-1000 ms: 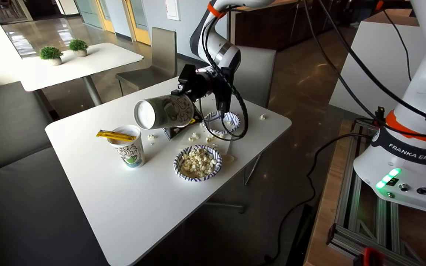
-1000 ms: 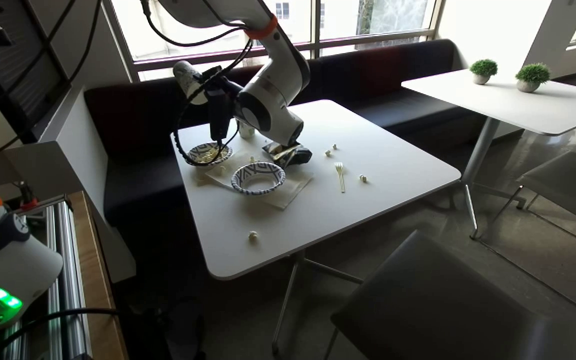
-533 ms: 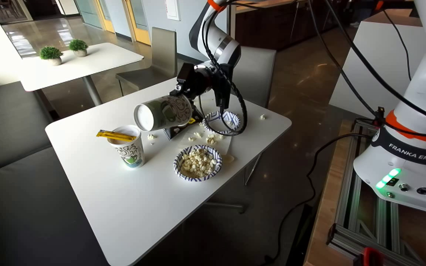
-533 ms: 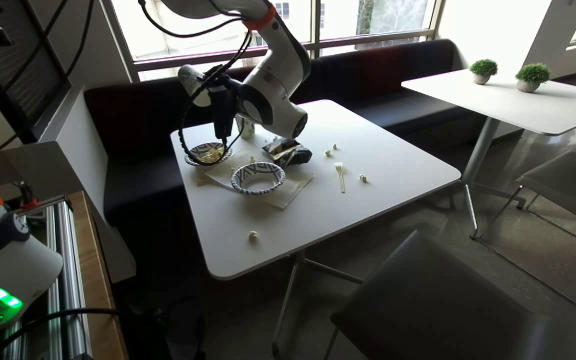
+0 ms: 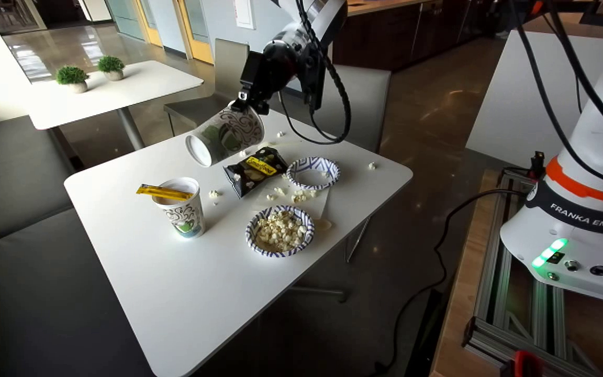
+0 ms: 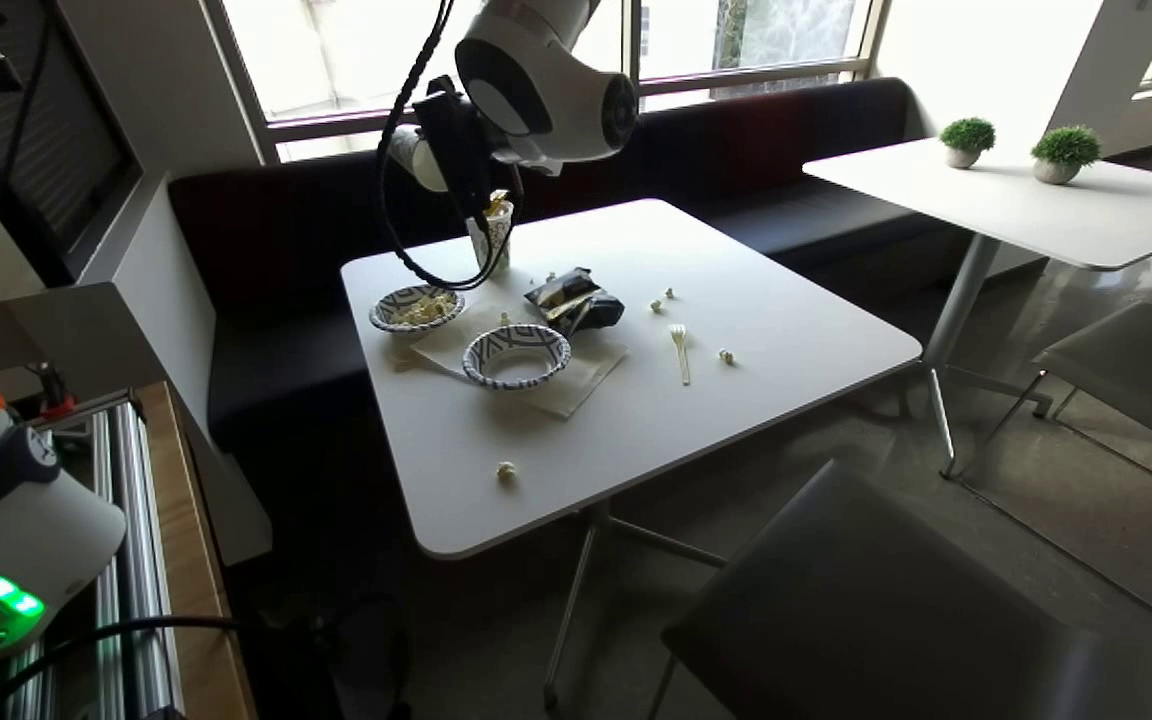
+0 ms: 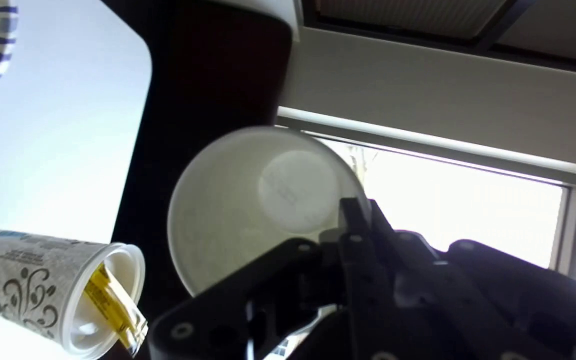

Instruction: Pick up the paper cup to the right and pour all the popcorn from the cup into the white paper bowl on the left

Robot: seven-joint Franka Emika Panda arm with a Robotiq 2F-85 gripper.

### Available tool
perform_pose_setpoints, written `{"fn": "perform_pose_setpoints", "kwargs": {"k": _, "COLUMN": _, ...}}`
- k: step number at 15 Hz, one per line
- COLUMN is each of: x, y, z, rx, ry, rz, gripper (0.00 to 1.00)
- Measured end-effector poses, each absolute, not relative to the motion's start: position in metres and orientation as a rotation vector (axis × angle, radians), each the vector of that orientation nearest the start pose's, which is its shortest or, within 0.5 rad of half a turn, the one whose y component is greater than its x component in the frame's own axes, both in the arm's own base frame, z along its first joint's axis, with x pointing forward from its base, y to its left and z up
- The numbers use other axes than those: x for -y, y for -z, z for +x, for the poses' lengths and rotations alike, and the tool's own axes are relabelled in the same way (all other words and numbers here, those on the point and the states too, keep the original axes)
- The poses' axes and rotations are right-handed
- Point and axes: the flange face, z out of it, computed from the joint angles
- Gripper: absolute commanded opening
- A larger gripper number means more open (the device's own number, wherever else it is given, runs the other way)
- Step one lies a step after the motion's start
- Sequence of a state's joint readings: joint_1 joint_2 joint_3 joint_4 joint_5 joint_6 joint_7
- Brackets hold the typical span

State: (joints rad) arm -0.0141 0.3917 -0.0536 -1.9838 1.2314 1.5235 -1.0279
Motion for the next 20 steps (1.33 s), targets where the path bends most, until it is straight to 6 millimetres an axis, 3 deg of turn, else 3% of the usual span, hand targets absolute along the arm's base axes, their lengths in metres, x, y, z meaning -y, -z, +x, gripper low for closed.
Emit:
{"fn": "perform_pose_setpoints", "kwargs": {"k": 7, "x": -0.071, "y": -0.33, "z": 0.567, "rx": 0.362, "ry": 0.146, "rz": -2.124, "gripper": 0.01}}
{"fn": "perform_pose_setpoints", "kwargs": {"k": 15, "x": -0.025, "y": -0.357, "z": 0.58, "rx": 0.283, "ry": 0.4, "rz": -2.553, "gripper": 0.01}}
{"fn": "perform_pose_setpoints", "kwargs": {"k": 20, "x": -0.004, "y": -0.349, "z": 0.581, "rx": 0.196, "ry": 0.532, "rz": -2.818, "gripper": 0.01}}
